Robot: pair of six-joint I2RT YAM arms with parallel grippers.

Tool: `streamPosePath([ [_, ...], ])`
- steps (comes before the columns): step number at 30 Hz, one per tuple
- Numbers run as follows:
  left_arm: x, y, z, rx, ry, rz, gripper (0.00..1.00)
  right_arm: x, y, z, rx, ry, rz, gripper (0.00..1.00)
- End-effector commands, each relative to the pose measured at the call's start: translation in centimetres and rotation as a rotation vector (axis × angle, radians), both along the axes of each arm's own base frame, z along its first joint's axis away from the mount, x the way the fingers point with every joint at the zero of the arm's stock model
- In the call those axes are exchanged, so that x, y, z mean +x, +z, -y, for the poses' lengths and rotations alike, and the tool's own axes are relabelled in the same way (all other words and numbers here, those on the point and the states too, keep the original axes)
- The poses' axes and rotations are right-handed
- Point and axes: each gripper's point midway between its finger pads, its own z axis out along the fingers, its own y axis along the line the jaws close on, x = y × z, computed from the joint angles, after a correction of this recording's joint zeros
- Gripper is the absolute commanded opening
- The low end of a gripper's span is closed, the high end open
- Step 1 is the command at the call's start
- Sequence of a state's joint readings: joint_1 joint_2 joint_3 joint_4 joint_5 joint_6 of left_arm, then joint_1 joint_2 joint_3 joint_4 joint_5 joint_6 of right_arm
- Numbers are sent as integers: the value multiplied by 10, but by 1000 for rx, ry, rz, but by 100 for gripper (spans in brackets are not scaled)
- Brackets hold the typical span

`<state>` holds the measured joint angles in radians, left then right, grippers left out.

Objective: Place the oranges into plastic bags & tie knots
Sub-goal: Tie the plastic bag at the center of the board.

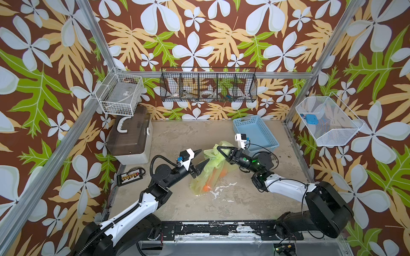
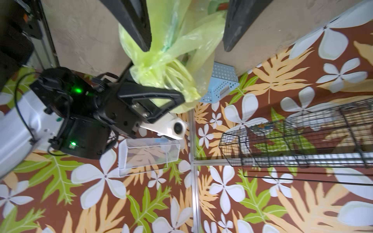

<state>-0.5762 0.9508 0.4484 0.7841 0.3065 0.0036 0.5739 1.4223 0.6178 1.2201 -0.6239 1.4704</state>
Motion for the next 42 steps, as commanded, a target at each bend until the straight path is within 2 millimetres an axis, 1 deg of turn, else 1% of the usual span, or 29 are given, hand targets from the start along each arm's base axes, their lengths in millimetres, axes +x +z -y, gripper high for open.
streamPosePath([
  [1,20,3,-6,-19,89,-25,58,-10,8,-1,5,48,95,0],
  [4,32,-14,10,43,47,-94,55,-13,8,-4,-1,79,121,0],
  [6,29,-23,22,54,-22,-120,53,-18,10,-7,-10,105,158,0],
  [9,26,-35,31,56,-85,-170,53,-21,11,-10,-27,126,195,0],
  [11,21,-37,33,53,-113,-171,53,-20,10,-11,-42,124,200,7],
  [13,19,-34,31,48,-106,-161,53,-18,7,-11,-55,118,195,15],
  [15,19,-27,27,48,-86,-137,54,-18,4,-11,-60,116,188,23],
  [18,21,-16,22,43,-77,-137,55,-16,-1,-11,-64,114,175,30],
  [20,28,-10,17,27,-76,-175,55,-15,-3,-12,-66,111,168,32],
  [23,32,1,12,-22,-106,-209,56,-15,-5,-12,-67,112,164,35],
  [26,30,8,18,-39,-173,-224,56,-16,-3,-11,-61,112,172,37],
  [31,25,6,32,-47,-279,-262,56,-18,5,-10,-47,111,201,38],
  [36,23,0,34,-54,-298,-279,55,-20,13,-9,-29,115,222,38],
  [40,23,-1,33,-64,-299,-283,53,-20,12,-10,-30,122,220,38],
  [42,23,-1,34,-68,-306,-288,50,-20,10,-10,-31,124,214,38],
])
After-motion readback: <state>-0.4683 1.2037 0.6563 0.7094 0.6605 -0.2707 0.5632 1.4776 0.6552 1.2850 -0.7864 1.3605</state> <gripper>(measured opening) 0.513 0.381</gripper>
